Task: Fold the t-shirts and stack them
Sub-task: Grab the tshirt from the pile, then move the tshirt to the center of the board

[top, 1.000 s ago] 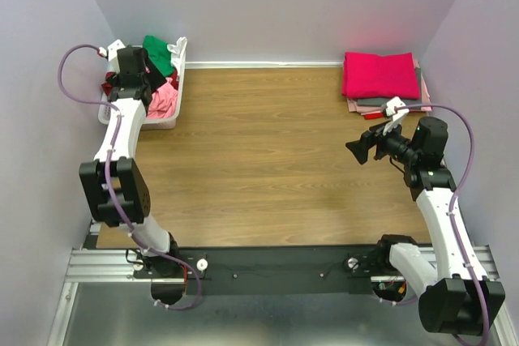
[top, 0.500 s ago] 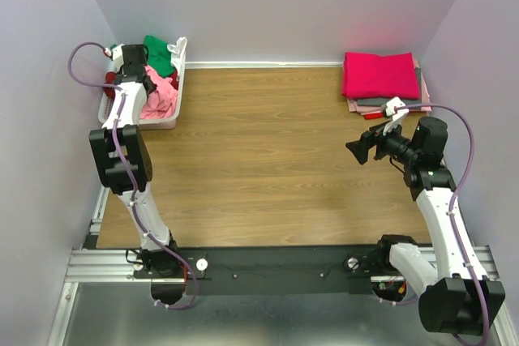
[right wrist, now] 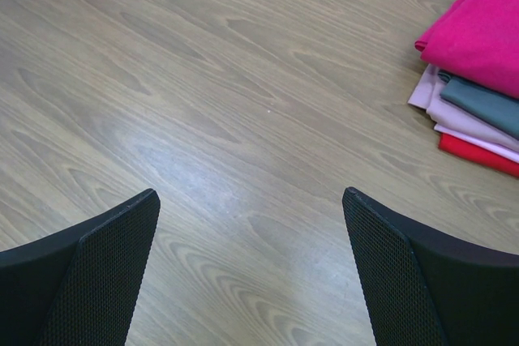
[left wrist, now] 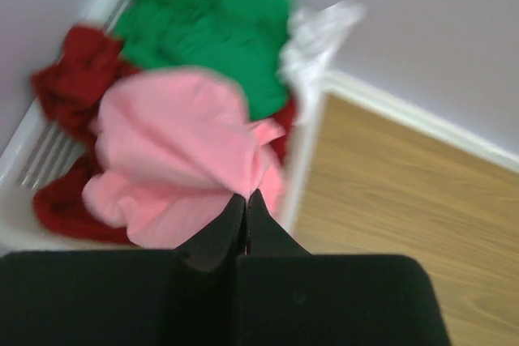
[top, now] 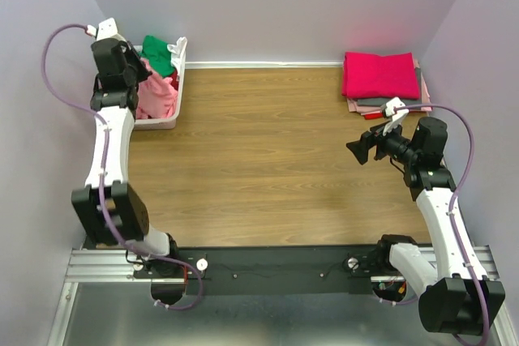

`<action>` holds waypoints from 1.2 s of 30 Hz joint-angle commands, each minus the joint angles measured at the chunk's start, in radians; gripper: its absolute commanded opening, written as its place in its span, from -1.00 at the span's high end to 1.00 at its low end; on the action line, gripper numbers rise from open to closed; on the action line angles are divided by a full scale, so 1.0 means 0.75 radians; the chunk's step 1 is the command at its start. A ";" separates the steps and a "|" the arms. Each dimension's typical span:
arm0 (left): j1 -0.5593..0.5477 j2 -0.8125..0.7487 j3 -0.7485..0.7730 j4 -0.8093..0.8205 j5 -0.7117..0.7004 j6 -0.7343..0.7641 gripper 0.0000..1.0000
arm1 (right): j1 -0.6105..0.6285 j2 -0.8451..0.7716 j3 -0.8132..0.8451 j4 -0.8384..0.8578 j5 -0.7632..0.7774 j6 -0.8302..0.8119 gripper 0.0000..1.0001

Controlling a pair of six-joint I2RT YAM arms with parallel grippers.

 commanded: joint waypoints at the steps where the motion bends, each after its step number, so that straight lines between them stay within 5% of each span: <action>1: -0.036 -0.231 -0.038 0.276 0.484 0.039 1.00 | -0.004 -0.002 -0.023 -0.014 0.046 -0.032 -0.99; 16: -0.369 -0.438 0.199 0.340 0.971 -0.033 1.00 | -0.006 0.007 -0.040 -0.012 0.115 -0.079 -0.99; 27: -0.710 -0.579 -0.367 0.499 1.080 -0.090 0.97 | -0.028 0.013 -0.046 -0.012 0.134 -0.096 -0.99; 29: -0.729 -0.575 -0.559 0.520 1.054 -0.109 0.61 | -0.028 0.015 -0.046 -0.010 0.134 -0.098 -0.99; 30: -0.737 -0.569 -0.617 0.520 0.997 -0.102 0.27 | -0.030 0.017 -0.048 -0.010 0.134 -0.100 -0.99; 31: -0.741 -0.563 -0.668 0.514 0.966 -0.092 -0.30 | -0.031 0.019 -0.048 -0.012 0.134 -0.100 -0.99; 36: -0.748 -0.587 -0.691 0.218 0.493 0.189 -0.48 | -0.035 0.031 -0.060 -0.012 0.097 -0.114 -0.99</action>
